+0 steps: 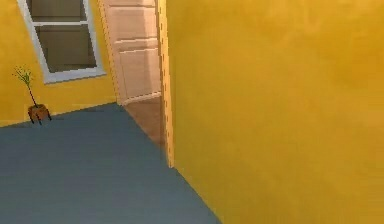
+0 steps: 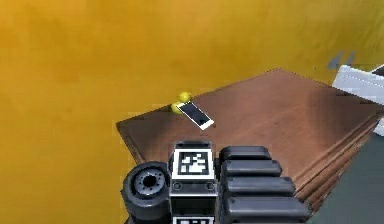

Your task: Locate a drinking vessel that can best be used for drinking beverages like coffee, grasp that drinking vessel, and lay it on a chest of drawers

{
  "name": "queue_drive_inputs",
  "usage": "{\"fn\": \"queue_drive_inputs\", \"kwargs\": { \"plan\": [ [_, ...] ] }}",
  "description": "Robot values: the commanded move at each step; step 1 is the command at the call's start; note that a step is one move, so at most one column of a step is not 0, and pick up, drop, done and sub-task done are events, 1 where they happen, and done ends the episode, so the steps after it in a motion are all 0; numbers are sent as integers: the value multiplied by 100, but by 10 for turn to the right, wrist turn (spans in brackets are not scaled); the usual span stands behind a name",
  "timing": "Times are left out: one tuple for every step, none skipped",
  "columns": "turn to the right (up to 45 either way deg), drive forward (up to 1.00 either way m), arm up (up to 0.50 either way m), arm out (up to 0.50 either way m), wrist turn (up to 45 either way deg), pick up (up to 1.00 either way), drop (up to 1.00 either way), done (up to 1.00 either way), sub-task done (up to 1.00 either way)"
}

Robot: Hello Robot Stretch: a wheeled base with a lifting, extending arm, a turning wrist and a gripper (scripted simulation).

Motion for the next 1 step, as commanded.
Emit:
{"fn": "queue_drive_inputs", "kwargs": {
  "plan": [
    [0,10,0,0,0,0,0,0,0]
  ]
}}
